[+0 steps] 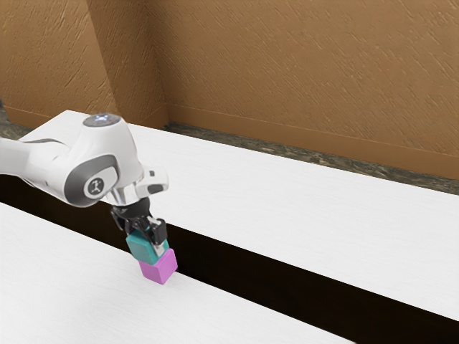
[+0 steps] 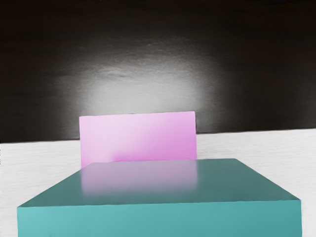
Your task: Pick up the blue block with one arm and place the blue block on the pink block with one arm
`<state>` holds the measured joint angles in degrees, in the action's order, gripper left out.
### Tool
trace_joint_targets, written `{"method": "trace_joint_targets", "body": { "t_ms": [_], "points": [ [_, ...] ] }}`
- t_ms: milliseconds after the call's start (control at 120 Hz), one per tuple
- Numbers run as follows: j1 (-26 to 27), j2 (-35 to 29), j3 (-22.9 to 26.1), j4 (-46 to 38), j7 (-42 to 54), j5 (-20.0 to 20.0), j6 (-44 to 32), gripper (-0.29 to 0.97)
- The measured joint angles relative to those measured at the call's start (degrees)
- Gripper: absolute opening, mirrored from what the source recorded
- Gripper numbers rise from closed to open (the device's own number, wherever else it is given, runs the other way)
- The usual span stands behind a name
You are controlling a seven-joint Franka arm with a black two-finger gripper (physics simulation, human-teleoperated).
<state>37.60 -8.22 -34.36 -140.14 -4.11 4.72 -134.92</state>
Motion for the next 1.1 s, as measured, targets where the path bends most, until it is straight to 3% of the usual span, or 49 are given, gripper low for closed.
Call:
{"method": "trace_joint_targets", "body": {
  "t_ms": [150,333,967,1100],
  "points": [
    [-0.6,1.4,-1.3,1.3,0.7,-0.1,-0.3,0.36],
    [0.1,5.0,-1.4,4.5,1.9,-3.2,-0.5,0.37],
    [0.3,8.4,-1.9,4.3,4.4,-6.8,-1.7,0.36],
    [0.1,8.4,-1.5,4.3,5.1,-7.4,-1.8,0.44]
  ]
}}
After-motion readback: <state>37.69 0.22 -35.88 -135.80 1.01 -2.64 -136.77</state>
